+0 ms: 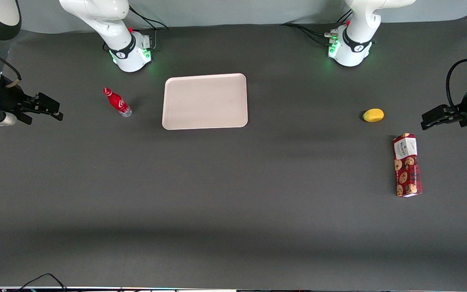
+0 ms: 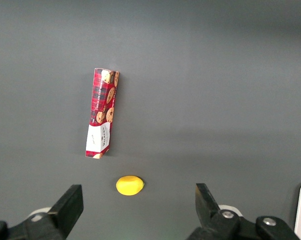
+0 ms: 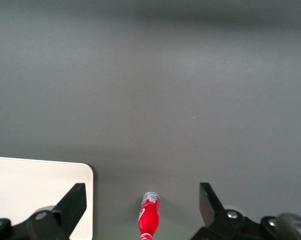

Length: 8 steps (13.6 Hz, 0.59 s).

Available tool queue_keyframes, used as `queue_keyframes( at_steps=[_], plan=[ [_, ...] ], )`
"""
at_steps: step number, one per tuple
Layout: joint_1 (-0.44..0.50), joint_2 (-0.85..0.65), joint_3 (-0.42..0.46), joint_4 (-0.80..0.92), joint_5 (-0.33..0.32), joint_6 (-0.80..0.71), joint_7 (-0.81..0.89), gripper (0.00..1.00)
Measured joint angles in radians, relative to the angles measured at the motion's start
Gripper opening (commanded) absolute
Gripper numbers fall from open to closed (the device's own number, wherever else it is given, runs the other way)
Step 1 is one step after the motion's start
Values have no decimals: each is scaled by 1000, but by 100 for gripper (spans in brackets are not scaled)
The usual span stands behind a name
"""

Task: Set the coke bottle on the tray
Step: 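Move the open right gripper down over the red Coca-Cola bottle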

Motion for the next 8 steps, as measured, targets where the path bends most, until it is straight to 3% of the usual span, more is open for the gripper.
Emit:
queue_keyframes(
  at_steps=[8],
  plan=[
    [13, -9, 0, -48, -24, -86, 21, 100]
  ],
)
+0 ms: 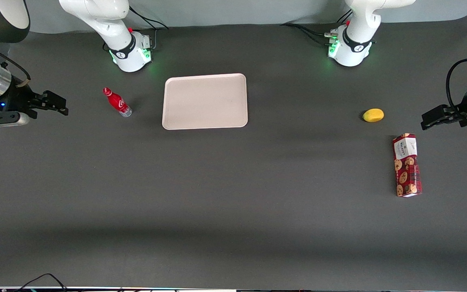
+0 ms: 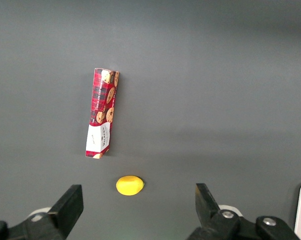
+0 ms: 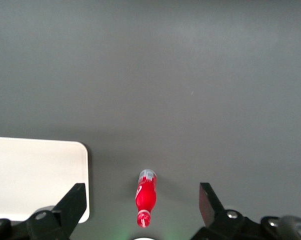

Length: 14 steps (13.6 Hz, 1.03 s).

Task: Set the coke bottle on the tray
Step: 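Move the open right gripper down over the red Coca-Cola bottle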

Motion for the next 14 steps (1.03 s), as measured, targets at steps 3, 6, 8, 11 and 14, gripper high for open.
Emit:
queue_keyframes(
  at_steps=[3, 6, 8, 11, 14],
  plan=[
    [7, -110, 1, -214, 1, 61, 1, 100],
    [24, -256, 7, -493, 1, 211, 1, 100],
    [33, -342, 9, -664, 1, 318, 1, 100],
    [38, -403, 9, -841, 1, 459, 1, 100],
    [38, -407, 9, -909, 1, 515, 1, 100]
  ],
)
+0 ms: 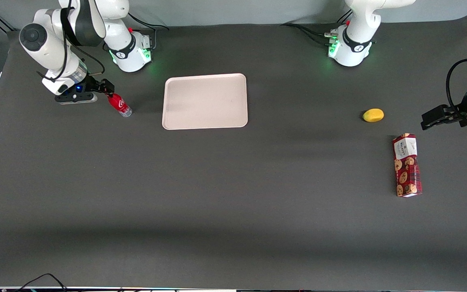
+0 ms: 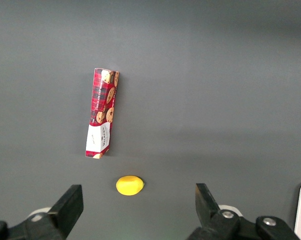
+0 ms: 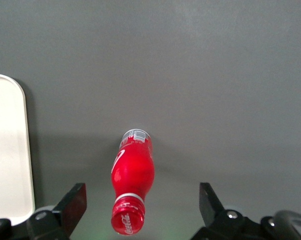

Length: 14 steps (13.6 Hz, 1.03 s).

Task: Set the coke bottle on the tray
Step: 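Move the open right gripper down over the red Coca-Cola bottle, then close the right gripper around the bottle's body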

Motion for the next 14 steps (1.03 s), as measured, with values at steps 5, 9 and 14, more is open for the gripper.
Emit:
queue_keyframes(
  at_steps=[5, 9, 14],
  plan=[
    [19, 2, 0, -14, 14, -3, 0, 100],
    [25, 18, 0, -19, 19, -7, 0, 100],
    [25, 32, 0, -33, 47, -11, 0, 98]
  ],
)
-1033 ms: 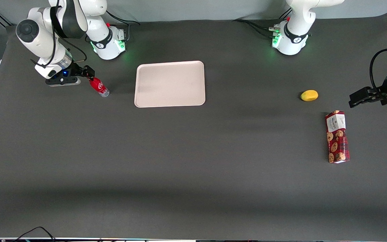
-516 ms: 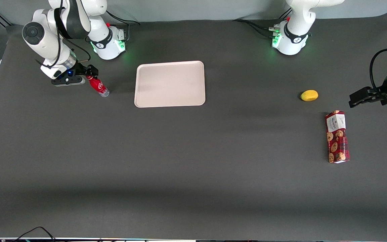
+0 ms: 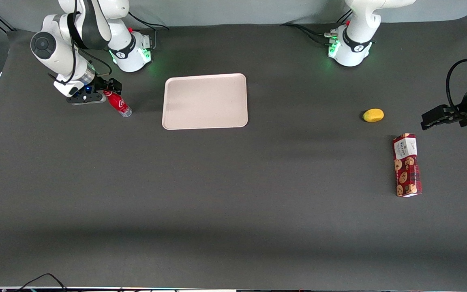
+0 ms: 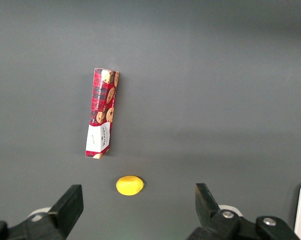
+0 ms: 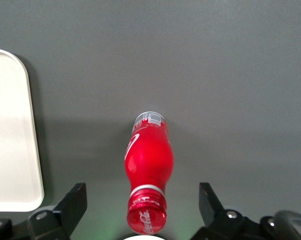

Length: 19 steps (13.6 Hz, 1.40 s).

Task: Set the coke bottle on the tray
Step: 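Close the right gripper around the bottle's body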

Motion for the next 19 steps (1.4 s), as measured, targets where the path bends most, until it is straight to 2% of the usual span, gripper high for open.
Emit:
queue_keyframes(
  at_steps=[3, 5, 10, 13, 14, 17, 19],
  plan=[
    [0, 8, 0, -1, 1, -3, 0, 88],
    [0, 15, 0, -1, 1, -3, 0, 77],
    [0, 19, 0, -1, 1, -3, 0, 27],
    [0, 20, 0, -1, 2, -3, 0, 3],
    [0, 20, 0, -1, 2, -3, 0, 0],
    [0, 26, 0, 7, 2, -17, 0, 0],
    [1, 39, 2, 51, 2, -88, 0, 0]
  ],
)
